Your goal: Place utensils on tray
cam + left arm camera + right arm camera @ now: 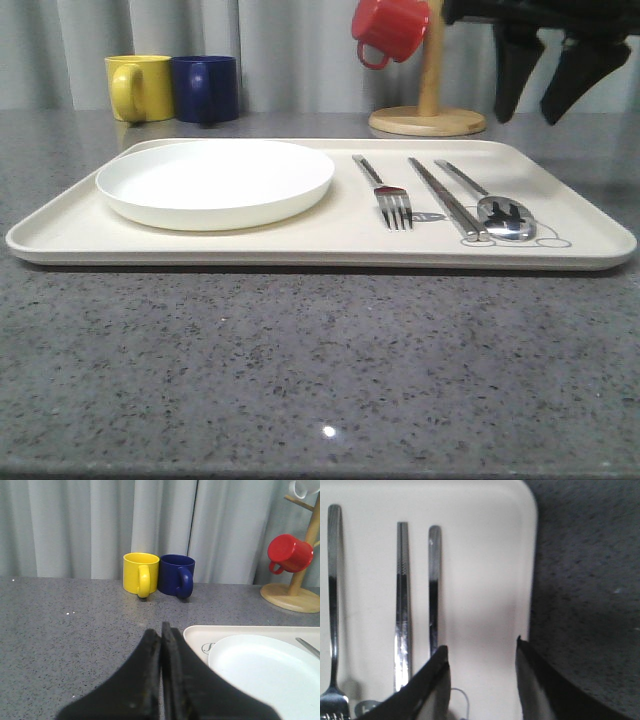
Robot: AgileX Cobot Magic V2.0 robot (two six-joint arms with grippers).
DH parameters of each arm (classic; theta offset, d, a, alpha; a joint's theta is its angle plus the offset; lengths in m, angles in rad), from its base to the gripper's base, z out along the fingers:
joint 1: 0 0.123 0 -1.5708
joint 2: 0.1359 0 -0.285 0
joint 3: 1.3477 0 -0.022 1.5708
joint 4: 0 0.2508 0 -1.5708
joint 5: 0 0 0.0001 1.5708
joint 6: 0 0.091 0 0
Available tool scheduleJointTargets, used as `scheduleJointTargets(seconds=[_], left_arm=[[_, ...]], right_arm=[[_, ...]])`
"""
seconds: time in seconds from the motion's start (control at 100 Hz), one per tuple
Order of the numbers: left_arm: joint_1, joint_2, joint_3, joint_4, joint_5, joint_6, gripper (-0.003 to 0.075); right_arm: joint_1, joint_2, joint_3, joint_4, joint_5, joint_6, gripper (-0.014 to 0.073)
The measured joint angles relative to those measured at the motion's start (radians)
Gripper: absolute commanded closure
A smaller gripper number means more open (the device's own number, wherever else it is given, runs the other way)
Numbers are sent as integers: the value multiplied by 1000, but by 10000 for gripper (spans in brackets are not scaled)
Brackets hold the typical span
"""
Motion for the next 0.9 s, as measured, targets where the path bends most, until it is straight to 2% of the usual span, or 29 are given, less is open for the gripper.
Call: scheduleJointTargets(seconds=[0.32,0.48,0.68,0.77,0.9], left_arm=[[0,0,0,0,0,0,738],[0,0,0,0,0,0,738],[0,0,0,0,0,0,738],[0,0,0,0,0,0,738],[0,0,0,0,0,0,738]], right_arm=[[-89,-407,347,-77,-181,0,264],[-103,-670,521,-146,-251,1,264],[-103,-1032,730,-169,-366,1,272],[-103,-1194,808,-191,-407,1,362],[-103,-1367,897,-246,-433,1,603]])
